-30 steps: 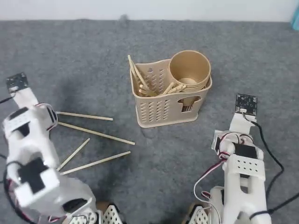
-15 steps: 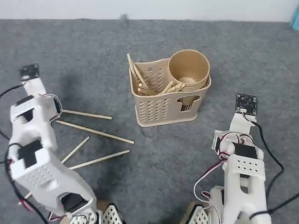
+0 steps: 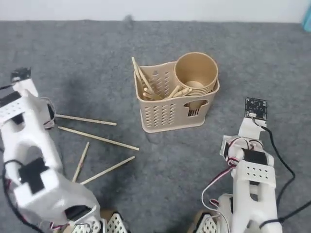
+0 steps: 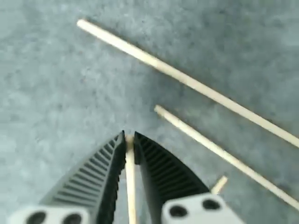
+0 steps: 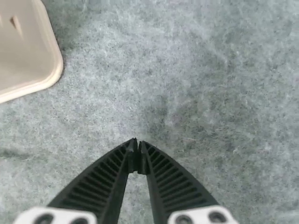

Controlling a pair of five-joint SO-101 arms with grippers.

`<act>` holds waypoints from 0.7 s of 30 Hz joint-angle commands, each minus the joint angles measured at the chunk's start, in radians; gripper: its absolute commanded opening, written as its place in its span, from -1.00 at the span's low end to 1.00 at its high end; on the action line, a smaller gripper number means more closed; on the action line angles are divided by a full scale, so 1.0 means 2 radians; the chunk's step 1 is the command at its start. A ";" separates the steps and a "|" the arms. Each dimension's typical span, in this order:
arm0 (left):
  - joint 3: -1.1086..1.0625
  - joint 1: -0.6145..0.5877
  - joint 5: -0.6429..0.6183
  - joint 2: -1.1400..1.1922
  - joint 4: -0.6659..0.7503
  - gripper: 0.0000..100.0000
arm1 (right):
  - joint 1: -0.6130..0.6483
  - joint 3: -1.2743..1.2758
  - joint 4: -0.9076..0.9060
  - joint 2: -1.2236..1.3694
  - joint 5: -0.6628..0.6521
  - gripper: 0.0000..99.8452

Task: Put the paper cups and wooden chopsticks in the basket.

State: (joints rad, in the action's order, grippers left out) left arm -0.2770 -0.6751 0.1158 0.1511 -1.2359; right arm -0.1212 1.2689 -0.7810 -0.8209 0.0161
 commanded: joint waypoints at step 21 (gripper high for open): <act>0.017 0.104 -0.167 -0.424 0.094 -0.97 | 0.000 -0.002 0.007 -0.013 -0.005 -0.98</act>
State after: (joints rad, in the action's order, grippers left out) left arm -0.2770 -0.5186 -0.1496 -0.5654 -1.1147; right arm -0.1212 1.2689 -0.7810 -0.8209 0.0161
